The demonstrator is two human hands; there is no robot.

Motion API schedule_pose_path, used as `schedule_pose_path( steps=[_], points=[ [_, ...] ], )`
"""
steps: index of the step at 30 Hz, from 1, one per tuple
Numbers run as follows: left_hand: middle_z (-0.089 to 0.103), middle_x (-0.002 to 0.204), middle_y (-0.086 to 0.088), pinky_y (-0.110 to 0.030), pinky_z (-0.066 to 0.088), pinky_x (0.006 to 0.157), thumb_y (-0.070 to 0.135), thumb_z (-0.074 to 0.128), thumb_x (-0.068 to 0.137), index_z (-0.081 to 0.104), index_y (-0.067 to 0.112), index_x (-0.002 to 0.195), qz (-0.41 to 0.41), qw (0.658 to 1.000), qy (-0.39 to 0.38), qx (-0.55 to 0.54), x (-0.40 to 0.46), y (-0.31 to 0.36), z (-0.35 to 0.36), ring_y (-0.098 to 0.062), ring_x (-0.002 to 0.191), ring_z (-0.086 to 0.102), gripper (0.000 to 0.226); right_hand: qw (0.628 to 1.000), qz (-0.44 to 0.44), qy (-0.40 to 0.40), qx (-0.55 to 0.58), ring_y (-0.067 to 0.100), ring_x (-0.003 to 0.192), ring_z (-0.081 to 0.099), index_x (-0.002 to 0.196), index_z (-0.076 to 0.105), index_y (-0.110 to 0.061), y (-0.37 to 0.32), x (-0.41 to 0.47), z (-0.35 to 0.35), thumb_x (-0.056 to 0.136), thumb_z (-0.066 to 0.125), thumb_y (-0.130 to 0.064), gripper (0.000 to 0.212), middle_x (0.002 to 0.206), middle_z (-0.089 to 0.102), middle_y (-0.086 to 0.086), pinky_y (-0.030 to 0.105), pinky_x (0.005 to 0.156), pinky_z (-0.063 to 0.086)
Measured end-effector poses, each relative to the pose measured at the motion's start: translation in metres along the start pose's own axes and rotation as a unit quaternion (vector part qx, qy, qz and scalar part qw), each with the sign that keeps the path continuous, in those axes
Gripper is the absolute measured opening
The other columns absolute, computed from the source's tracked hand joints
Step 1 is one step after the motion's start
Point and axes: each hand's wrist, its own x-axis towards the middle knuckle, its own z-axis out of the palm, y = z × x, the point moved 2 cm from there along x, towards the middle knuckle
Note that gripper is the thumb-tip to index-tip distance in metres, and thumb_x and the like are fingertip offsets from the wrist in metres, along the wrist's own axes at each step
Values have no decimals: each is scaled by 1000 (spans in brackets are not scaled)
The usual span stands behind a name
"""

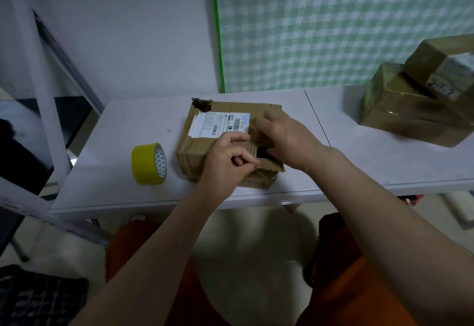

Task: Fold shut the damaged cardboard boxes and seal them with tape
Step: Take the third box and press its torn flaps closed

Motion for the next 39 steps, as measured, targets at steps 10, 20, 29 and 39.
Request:
schedule_pose_path(
  steps=[10, 20, 29, 39],
  points=[
    [54, 131, 3, -9, 43, 64, -8, 74, 73, 73, 8, 71, -27, 1000, -11, -12, 3, 0, 0, -1, 52, 47, 17, 992, -102, 73, -7, 29, 70, 55, 75, 69, -4, 6, -7, 0, 76, 58, -12, 14, 83, 59, 9, 34, 46, 44],
    [56, 128, 3, -10, 45, 65, -7, 75, 73, 74, 10, 72, -40, 999, -21, -11, 3, 0, -2, 0, 54, 47, 17, 987, -156, 38, -1, 24, 74, 55, 79, 70, -5, 3, -1, 5, 83, 60, -14, 14, 84, 60, 6, 38, 48, 46],
    [57, 112, 12, -9, 45, 67, -5, 78, 71, 71, 17, 70, -48, 998, -21, -40, 3, 3, -2, 1, 57, 48, 23, 991, -130, 27, 15, 26, 67, 58, 76, 70, -13, -4, -1, 1, 78, 63, -18, 9, 78, 60, 3, 30, 49, 42],
    [63, 95, 6, -12, 49, 64, 10, 76, 79, 75, 11, 84, -68, 995, 70, -3, 7, 12, 7, 3, 66, 53, 6, 807, 286, 225, 465, 4, 63, 56, 97, 66, -12, 11, -61, 2, 91, 60, -19, 11, 74, 63, -1, 22, 60, 46]
  ],
)
